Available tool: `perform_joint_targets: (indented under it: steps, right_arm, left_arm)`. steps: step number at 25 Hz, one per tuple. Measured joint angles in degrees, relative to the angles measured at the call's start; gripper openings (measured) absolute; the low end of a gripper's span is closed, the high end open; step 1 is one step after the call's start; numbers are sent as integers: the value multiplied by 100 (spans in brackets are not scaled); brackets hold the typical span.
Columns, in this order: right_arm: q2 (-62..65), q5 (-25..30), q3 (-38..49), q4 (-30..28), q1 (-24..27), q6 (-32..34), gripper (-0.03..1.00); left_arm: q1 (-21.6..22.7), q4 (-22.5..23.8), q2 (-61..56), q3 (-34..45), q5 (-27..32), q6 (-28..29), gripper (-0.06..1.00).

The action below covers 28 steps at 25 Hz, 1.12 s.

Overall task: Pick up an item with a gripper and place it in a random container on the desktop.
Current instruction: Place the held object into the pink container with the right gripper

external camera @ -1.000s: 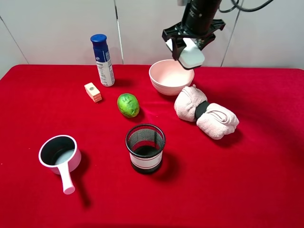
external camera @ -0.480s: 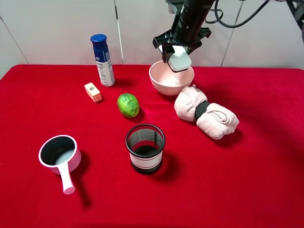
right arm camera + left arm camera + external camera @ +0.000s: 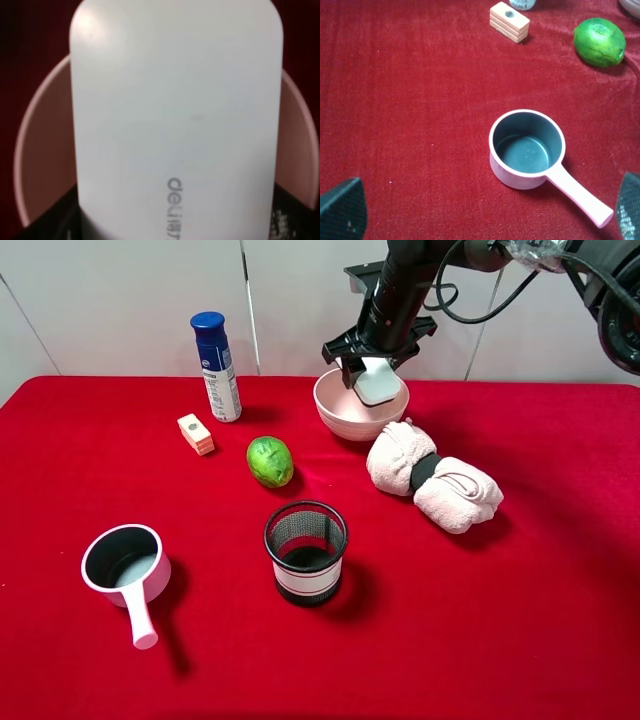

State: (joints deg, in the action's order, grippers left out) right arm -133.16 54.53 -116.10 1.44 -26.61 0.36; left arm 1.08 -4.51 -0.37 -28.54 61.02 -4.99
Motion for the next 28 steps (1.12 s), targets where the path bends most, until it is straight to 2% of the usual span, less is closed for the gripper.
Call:
perform_joint_targets:
  steps: [16, 19, 21, 28]
  right_arm:
    - [-28, 82, 0, -54, 0, 0, 46]
    - [-35, 83, -6, -54, 0, 0, 61]
    - [-35, 83, -6, -54, 0, 0, 66]
    - [-35, 83, -6, -54, 0, 0, 69]
  left_arm:
    - [0, 0, 0, 0, 0, 0, 99]
    - [0, 0, 0, 0, 0, 0, 99]
    - [0, 0, 0, 0, 0, 0, 99]
    - [0, 0, 0, 0, 0, 0, 99]
